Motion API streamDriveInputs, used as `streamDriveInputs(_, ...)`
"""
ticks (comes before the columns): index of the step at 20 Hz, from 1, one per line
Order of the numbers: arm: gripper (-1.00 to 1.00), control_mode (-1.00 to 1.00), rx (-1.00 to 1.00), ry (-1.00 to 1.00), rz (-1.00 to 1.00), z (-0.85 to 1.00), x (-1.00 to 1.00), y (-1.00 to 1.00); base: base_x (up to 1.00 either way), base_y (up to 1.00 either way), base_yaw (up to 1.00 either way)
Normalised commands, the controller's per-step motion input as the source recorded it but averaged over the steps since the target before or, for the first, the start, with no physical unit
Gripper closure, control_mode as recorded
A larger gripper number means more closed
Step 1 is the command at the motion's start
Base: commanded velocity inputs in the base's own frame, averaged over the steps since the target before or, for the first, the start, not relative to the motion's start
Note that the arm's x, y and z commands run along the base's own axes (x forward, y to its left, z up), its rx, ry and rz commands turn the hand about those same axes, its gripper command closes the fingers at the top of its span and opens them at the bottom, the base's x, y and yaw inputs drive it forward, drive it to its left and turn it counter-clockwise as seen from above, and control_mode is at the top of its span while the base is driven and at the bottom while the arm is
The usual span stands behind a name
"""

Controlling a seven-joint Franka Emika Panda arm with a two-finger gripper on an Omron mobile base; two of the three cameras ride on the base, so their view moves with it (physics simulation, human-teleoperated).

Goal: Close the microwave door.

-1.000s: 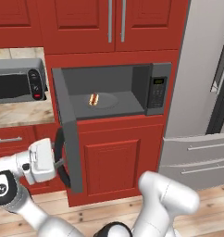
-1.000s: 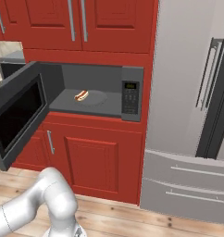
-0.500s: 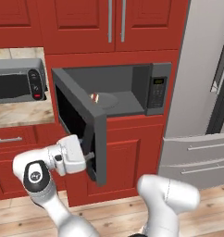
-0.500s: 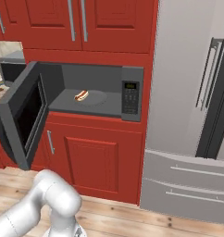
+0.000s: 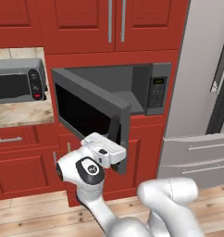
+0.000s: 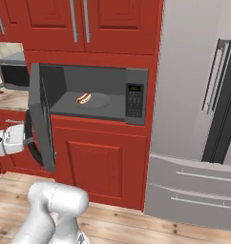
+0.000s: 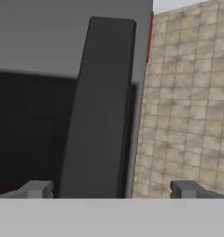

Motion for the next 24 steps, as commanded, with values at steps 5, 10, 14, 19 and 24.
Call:
streamDriveInputs(5,-1.0,-1.0,0.0,0.26,0.1,0.0,0.62,-1.0,0.0,0.0,0.0)
streamDriveInputs(10,-1.0,-1.0,0.0,0.17,0.08,0.0,0.6,-0.78,0.0,0.0,0.0)
streamDriveInputs(14,-1.0,-1.0,-0.01,0.19,0.03,0.04,0.64,-0.44,0.0,0.0,0.0)
streamDriveInputs(19,-1.0,-1.0,-0.05,0.2,0.0,0.15,0.63,-0.31,0.0,0.0,0.0)
streamDriveInputs(24,-1.0,-1.0,-0.01,0.25,0.01,0.11,0.79,-0.39,0.0,0.0,0.0)
